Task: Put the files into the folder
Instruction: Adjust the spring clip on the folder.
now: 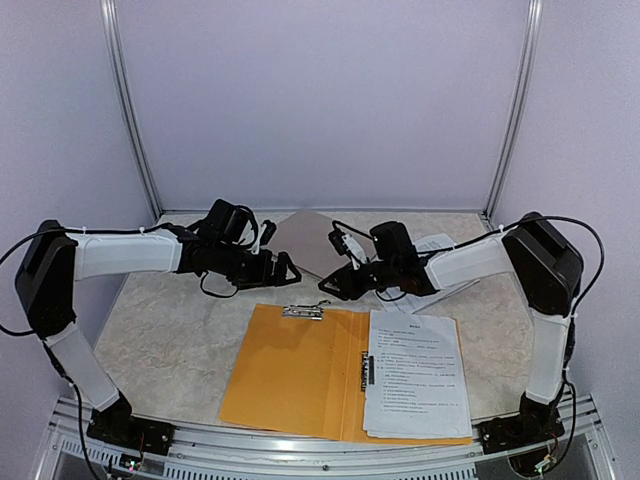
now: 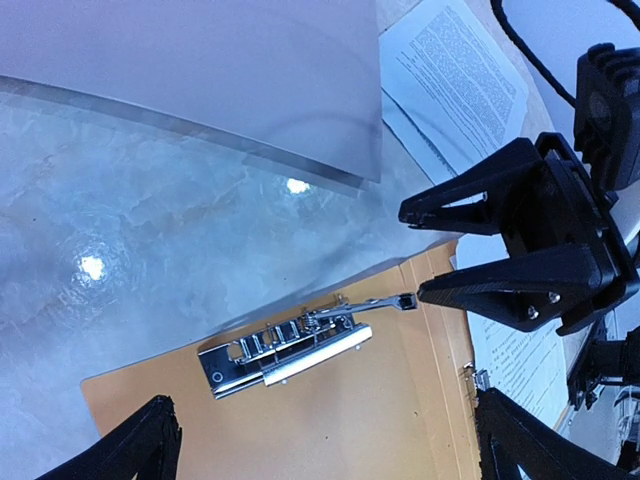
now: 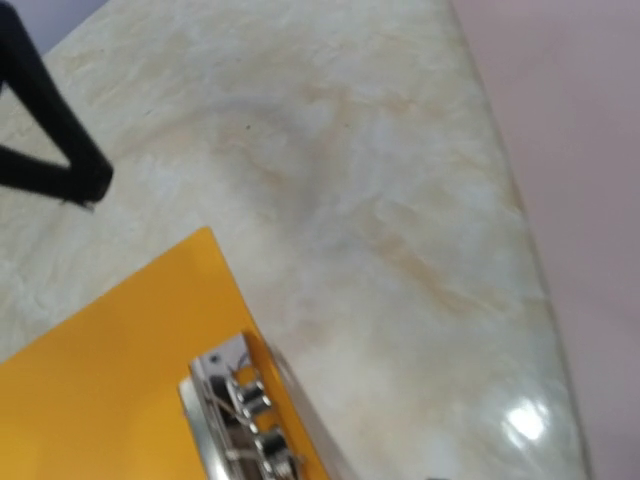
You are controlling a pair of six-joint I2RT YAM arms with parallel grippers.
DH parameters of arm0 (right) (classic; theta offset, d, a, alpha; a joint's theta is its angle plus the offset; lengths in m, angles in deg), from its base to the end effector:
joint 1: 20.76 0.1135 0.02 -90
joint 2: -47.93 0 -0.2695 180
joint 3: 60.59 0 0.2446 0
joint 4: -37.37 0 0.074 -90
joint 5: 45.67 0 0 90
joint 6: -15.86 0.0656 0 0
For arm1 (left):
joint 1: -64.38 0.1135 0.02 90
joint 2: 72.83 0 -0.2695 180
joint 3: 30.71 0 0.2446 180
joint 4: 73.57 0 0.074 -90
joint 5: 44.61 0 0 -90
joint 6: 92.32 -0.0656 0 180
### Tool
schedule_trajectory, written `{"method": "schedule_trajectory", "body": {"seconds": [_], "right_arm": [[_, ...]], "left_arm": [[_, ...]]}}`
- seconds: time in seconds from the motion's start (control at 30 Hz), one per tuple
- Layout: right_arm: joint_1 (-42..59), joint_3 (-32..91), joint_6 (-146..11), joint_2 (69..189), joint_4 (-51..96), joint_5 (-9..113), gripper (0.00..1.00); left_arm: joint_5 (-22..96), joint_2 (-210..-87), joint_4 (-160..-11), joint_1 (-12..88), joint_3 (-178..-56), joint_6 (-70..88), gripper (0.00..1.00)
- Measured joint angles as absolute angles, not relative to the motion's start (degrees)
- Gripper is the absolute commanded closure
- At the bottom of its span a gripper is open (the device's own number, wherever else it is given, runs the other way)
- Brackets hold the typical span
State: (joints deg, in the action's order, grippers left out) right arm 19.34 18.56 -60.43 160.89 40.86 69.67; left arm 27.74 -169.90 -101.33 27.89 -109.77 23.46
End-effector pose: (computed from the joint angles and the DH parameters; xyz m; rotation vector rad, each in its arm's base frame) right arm 0.3211 0.3071 0.1583 -0.7768 2.0729 1.0100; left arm 0.2945 -0.2426 0.2075 0.3902 2.4734 -0.8572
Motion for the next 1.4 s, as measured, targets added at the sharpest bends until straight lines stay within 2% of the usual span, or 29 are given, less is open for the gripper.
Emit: {"method": "schedule_trajectory", "body": {"seconds": [0.27,0.83,1.03,1.4], "right_arm": [[21.5,22.6,-62.5,164.8,36.3,69.1,0.62],[21.3,19.0,-64.1,165.4,32.1,65.5,0.65],[20.9,16.3,-63.7,164.1,33.7,65.6,0.58],[20.7,14.5,-64.1,159.7,32.7,63.7,0.35]], "left_arm": [[28.4,-168.7,-100.3,30.0,-108.0,24.7,0.01],[27.6,-168.7,-99.3,30.2,-108.0,26.0,0.01],[27.7,-168.8,-99.3,30.2,-108.0,26.0,0.01],[35.9,-168.4,-100.7,30.3,-108.0,26.6,0.01]]}}
